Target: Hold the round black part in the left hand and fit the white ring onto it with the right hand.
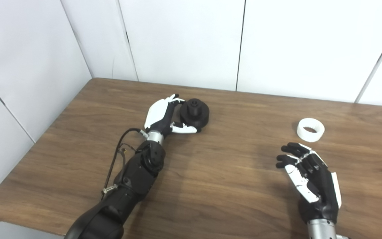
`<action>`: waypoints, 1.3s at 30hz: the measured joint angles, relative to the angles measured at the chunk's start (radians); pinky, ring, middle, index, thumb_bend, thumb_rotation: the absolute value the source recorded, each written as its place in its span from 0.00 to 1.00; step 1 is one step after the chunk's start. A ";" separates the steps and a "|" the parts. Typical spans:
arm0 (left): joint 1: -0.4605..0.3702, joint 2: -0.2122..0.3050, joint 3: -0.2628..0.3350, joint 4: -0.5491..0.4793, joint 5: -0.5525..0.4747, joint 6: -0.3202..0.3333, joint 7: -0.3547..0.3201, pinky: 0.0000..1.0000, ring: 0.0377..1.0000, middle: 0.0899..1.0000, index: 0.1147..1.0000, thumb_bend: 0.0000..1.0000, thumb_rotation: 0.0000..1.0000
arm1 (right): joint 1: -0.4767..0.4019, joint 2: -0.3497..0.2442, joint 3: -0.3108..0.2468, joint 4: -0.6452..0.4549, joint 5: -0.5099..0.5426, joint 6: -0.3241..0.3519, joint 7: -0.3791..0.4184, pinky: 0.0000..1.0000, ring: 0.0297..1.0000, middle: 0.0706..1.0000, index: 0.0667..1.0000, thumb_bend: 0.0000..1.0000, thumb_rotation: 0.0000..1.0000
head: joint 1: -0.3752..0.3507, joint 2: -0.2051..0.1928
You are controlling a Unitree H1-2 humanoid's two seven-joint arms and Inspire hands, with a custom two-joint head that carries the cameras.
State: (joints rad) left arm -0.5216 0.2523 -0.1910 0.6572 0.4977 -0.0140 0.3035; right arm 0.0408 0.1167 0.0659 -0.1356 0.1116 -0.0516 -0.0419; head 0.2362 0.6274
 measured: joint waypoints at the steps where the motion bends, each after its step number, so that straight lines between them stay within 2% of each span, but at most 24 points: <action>1: 0.005 0.000 -0.002 -0.008 0.000 0.001 -0.002 0.93 0.97 0.94 0.58 0.85 0.26 | 0.000 0.000 0.000 0.000 0.000 0.000 0.000 0.49 0.55 0.60 0.59 0.54 0.20 | 0.000 0.000; 8: 0.035 -0.002 -0.018 -0.070 -0.005 0.013 -0.032 0.95 0.97 0.93 0.57 0.86 0.25 | 0.000 0.000 0.000 0.000 0.000 0.000 0.000 0.49 0.54 0.60 0.59 0.53 0.20 | 0.002 0.002; 15: 0.072 -0.004 -0.040 -0.138 -0.006 0.017 -0.060 0.91 0.95 0.93 0.58 0.85 0.26 | 0.000 -0.001 0.000 0.000 0.000 0.000 0.000 0.49 0.55 0.61 0.59 0.53 0.20 | 0.002 0.003; 27: 0.186 -0.007 -0.083 -0.340 -0.003 0.048 -0.127 0.95 0.96 0.93 0.58 0.86 0.23 | -0.001 -0.001 0.000 0.000 -0.002 0.000 0.001 0.49 0.55 0.60 0.59 0.54 0.21 | -0.005 0.008; 39: 0.309 -0.007 -0.100 -0.520 -0.002 0.044 -0.181 0.93 0.97 0.95 0.55 0.87 0.22 | -0.004 0.000 0.001 0.001 -0.012 0.000 0.000 0.49 0.55 0.61 0.59 0.52 0.21 | -0.035 0.012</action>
State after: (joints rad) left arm -0.2128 0.2450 -0.2914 0.1373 0.4957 0.0301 0.1230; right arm 0.0367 0.1164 0.0672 -0.1346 0.0998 -0.0517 -0.0419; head 0.2010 0.6397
